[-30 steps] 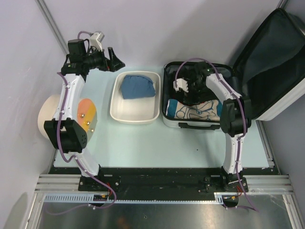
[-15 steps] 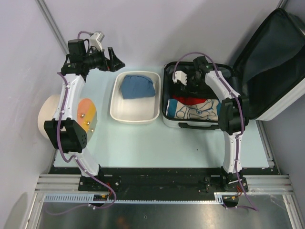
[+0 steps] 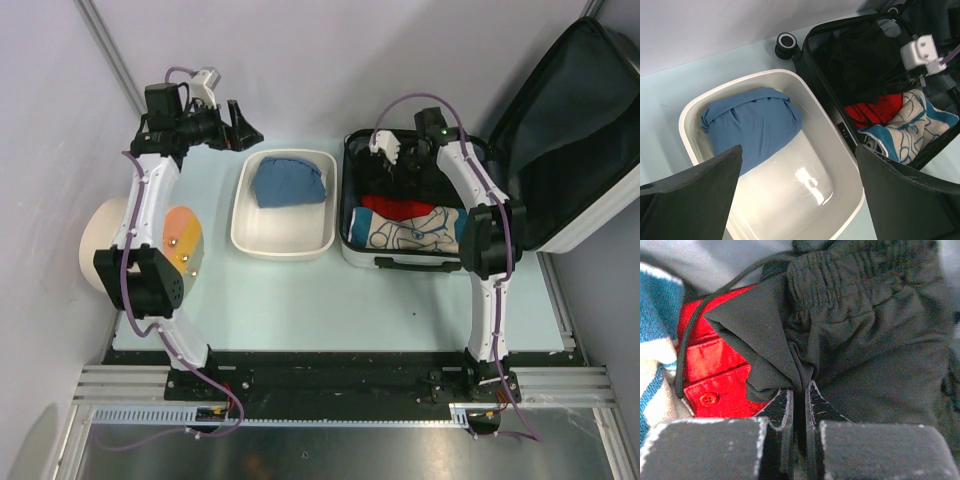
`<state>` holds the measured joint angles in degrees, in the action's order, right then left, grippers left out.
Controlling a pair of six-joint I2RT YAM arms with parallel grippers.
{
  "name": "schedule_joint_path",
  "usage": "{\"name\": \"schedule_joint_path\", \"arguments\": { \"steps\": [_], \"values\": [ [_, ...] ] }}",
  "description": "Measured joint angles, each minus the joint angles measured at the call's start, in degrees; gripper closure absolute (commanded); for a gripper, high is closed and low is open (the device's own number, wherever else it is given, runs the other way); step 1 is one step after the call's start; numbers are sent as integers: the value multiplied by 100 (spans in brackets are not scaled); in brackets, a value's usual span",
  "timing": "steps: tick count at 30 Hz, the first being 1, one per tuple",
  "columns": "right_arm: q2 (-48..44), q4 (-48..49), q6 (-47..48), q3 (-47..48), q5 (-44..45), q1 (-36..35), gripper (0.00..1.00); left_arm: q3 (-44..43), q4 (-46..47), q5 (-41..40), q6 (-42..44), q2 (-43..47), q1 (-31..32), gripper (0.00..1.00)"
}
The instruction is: Open, take out, and arrange the luggage
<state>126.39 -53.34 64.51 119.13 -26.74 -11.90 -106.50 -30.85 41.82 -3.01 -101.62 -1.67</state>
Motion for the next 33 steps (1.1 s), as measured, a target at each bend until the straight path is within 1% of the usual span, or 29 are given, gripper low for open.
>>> {"name": "schedule_joint_path", "arguments": {
  "steps": [2,7,13,15,19,20,23,25,26,27,28,29,30,33],
  "values": [
    [42,50,-374,234,-160,70,100,0,0,0,2,-13,0,0],
    [46,599,-1176,511,-505,229,100,-11,-2,20,0,-61,0,0],
    [46,1021,-1473,507,-470,240,100,-74,-2,39,0,-118,0,0],
    [-13,1266,-1434,304,-361,195,100,-76,-2,42,0,-118,0,0],
    [-330,2083,-1062,-839,192,-83,100,-74,-4,44,0,-118,0,0],
    [-358,2194,-946,-1069,313,-181,100,-74,-2,42,0,-118,0,0],
    [-358,2243,-669,-1340,584,-382,100,-74,-4,42,0,-118,0,0],
    [-361,2212,-573,-1314,662,-422,88,-70,-2,42,0,-116,0,0],
    [-358,2184,-568,-1281,654,-413,78,-61,-2,42,0,-116,0,0],
    [-352,2140,-566,-1239,625,-400,46,-42,4,42,0,-114,0,0],
    [-330,2046,-575,-1161,581,-387,37,-17,4,42,0,-114,0,0],
    [-299,1958,-612,-1051,538,-369,25,2,2,42,0,-114,0,0],
    [-256,1891,-619,-935,498,-352,22,22,4,42,0,-114,0,0],
    [-98,1694,-658,-564,369,-332,17,76,0,42,0,-114,0,0]
  ]
}}
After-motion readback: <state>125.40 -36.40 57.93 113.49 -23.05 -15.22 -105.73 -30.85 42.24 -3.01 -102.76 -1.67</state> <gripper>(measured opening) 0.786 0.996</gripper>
